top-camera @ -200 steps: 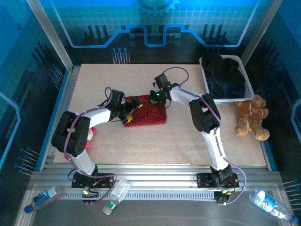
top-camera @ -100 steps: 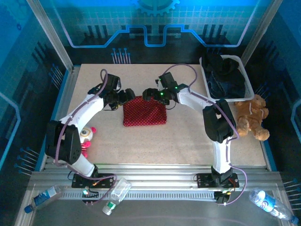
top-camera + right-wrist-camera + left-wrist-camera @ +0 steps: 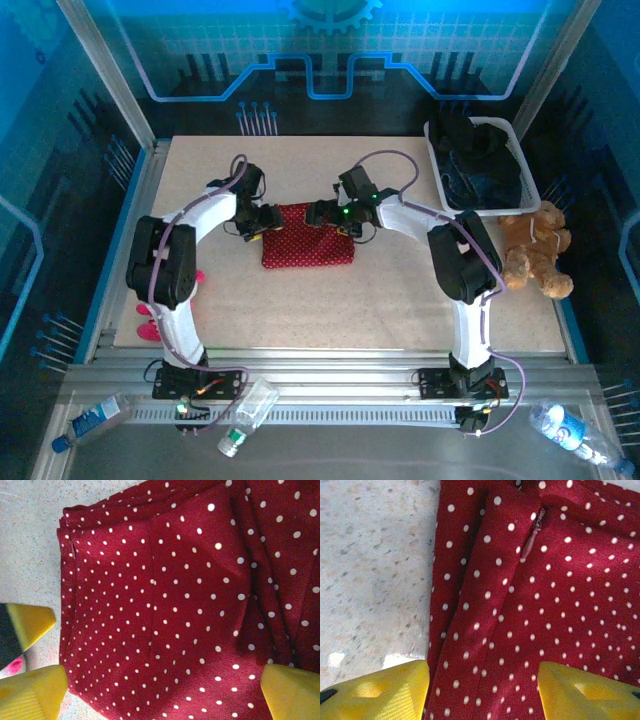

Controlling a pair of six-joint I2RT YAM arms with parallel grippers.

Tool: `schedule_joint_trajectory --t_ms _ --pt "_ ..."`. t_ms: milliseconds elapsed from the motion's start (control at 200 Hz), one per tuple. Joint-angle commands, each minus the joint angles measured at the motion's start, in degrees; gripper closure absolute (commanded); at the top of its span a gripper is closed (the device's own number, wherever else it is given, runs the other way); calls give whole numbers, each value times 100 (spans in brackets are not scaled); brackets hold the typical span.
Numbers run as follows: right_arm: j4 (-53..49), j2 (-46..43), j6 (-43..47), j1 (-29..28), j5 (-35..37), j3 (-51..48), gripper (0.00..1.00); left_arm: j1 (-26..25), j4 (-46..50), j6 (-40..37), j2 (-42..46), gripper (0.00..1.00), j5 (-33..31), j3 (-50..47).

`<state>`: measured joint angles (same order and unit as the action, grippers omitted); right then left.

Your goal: Fold and stack the skirts

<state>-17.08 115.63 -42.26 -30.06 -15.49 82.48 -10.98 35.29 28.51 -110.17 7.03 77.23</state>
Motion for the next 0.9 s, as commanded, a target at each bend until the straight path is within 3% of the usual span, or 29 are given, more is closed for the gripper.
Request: schedule_joint_trajectory --t_ms 0,200,370,575,750,895 --pt "-117 80 -56 -35 -12 -3 0 17 103 -193 -301 43 -60 245" --pt "-225 -90 -6 32 6 74 0 -34 84 -272 -622 46 -377 272" --pt "-542 -435 236 134 119 216 0 -179 130 -310 -713 56 -656 301" --pt "-630 -1048 343 391 360 109 0 -238 399 -374 -553 74 -1922 399" --pt "-671 -1471 436 594 591 -33 0 -174 1042 -1059 -703 87 -3390 940" --pt "-739 -1670 503 736 706 -74 0 80 1200 -1823 -749 88 -4115 1249"
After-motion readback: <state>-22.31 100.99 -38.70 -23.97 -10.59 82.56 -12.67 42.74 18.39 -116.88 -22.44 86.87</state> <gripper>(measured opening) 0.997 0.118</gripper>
